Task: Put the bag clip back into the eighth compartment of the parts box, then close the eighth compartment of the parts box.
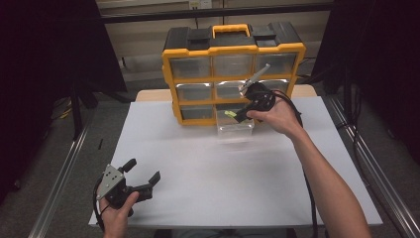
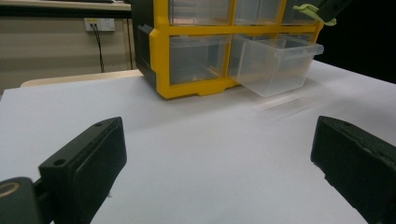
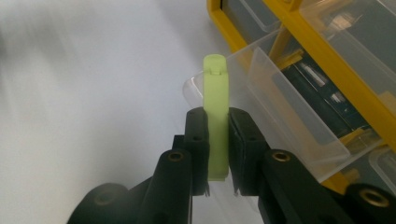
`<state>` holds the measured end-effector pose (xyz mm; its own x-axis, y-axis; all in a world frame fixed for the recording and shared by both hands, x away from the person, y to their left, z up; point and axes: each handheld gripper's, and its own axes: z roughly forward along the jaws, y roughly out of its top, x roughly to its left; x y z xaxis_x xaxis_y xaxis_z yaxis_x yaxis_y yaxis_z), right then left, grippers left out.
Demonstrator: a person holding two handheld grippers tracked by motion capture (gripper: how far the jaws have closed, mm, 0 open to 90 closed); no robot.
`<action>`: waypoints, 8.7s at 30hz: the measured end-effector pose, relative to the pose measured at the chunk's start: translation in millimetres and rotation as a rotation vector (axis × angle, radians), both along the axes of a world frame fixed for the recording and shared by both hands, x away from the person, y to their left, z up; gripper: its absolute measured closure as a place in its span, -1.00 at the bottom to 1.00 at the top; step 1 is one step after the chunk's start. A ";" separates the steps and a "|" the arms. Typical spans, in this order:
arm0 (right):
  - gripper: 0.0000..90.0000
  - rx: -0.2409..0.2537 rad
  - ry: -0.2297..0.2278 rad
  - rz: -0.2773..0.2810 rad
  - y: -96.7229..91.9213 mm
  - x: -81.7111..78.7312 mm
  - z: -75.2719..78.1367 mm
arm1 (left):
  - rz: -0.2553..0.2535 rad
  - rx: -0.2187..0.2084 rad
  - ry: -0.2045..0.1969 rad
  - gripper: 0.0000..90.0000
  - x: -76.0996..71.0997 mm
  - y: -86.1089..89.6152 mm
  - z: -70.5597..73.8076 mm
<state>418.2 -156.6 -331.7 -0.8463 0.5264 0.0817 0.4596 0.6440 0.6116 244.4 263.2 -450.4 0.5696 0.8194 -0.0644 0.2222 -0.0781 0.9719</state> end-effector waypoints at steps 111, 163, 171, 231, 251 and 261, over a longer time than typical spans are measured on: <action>-0.93 0.128 -0.109 -0.316 -24.9 -3.9 -51.0 | 0.014 -0.005 -0.007 -0.92 -0.4 2.4 1.1; -0.93 0.391 -0.283 -0.524 -72.9 -120.4 -108.9 | 0.029 0.002 0.000 -0.89 0.9 2.4 -1.0; -0.95 0.392 -0.300 -0.535 -84.1 -138.6 -112.0 | 0.017 0.002 -0.008 -0.89 -0.9 2.3 0.2; -0.97 0.431 -0.334 -0.489 -109.9 -188.8 -133.4 | 0.025 -0.030 -0.005 -0.90 -3.3 1.7 0.9; -0.89 0.471 -0.308 -0.367 -82.9 -173.6 -125.0 | 0.025 -0.011 0.003 -0.90 -3.9 2.4 0.4; -0.68 0.460 -0.282 -0.267 -63.7 -165.2 -122.4 | 0.021 -0.013 0.002 -0.90 -3.9 2.7 0.4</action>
<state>253.1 -220.3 -454.2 -0.7116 0.6878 0.1431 0.3486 0.1688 0.9220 240.5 265.9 -450.1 0.5519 0.8304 -0.0759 0.2255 -0.0610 0.9723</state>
